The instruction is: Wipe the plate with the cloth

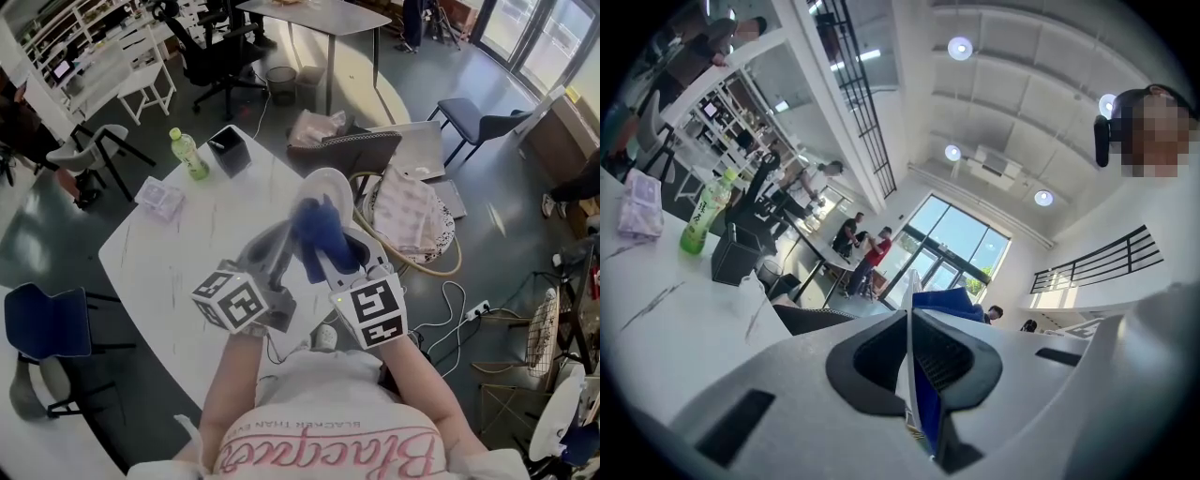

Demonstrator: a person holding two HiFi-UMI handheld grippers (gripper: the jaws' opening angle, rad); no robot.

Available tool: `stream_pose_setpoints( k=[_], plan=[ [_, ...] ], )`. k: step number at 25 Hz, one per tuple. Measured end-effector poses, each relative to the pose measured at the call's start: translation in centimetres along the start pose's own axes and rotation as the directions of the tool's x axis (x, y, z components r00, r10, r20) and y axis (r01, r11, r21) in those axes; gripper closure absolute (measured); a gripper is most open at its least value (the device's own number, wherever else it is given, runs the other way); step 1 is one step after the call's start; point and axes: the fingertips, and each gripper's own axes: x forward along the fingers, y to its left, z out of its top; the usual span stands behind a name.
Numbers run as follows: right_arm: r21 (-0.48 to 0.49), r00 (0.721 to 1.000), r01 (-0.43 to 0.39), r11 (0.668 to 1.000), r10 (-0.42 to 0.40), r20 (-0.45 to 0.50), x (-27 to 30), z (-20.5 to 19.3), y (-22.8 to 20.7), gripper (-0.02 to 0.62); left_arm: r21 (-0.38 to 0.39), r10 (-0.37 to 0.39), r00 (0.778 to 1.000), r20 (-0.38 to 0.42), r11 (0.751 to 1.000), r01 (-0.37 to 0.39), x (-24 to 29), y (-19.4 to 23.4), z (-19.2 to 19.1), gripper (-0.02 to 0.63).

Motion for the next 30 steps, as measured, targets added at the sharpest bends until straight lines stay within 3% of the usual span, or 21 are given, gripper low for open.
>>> stream_pose_setpoints(
  k=[5,8,11,14,17,20,23,27,30],
  plan=[
    [0.043,0.997,0.07,0.997,-0.069,-0.032,-0.7,-1.5,-2.5,0.474,0.01,-0.005,1.0,-0.005,1.0,0.005,-0.1,-0.2,-0.2,0.589],
    [0.066,0.992,0.12,0.991,-0.116,-0.053,-1.3,-2.4,-4.2,0.474,0.062,-0.001,1.0,-0.013,0.998,0.002,-0.2,-0.3,-0.1,0.589],
    [0.092,0.983,0.175,0.98,-0.168,-0.079,-1.9,-3.1,-6.1,0.474,0.182,0.016,1.0,-0.025,0.983,-0.011,-0.2,-0.5,-0.1,0.589],
    [0.134,0.973,0.223,0.965,-0.212,-0.095,-2.6,-3.4,-7.8,0.474,0.36,0.054,0.998,-0.028,0.932,-0.04,-0.4,-0.6,-0.3,0.591],
    [0.148,0.975,0.221,0.964,-0.212,-0.072,-3.4,-2.6,-8.6,0.474,0.542,0.084,0.996,-0.03,0.839,-0.055,-0.7,-0.9,-1.0,0.591],
    [0.125,0.982,0.187,0.974,-0.184,-0.032,-4.3,-1.0,-8.8,0.474,0.702,0.103,0.994,-0.041,0.711,-0.045,-0.7,-1.4,-1.7,0.591],
    [0.086,0.991,0.131,0.988,-0.131,-0.001,-4.9,0.7,-8.4,0.474,0.809,0.117,0.992,-0.054,0.587,-0.025,-0.6,-1.8,-2.6,0.591],
    [-0.018,1.0,0.004,1.0,-0.004,0.007,-5.0,2.9,-6.5,0.474,0.924,0.135,0.988,-0.08,0.382,0.022,-0.7,-2.2,-4.8,0.591],
    [-0.135,0.996,-0.09,0.987,0.088,-0.022,-4.4,3.8,-4.6,0.474,0.97,0.135,0.985,-0.105,0.232,0.072,-0.8,-2.7,-6.5,0.591]
  ],
)
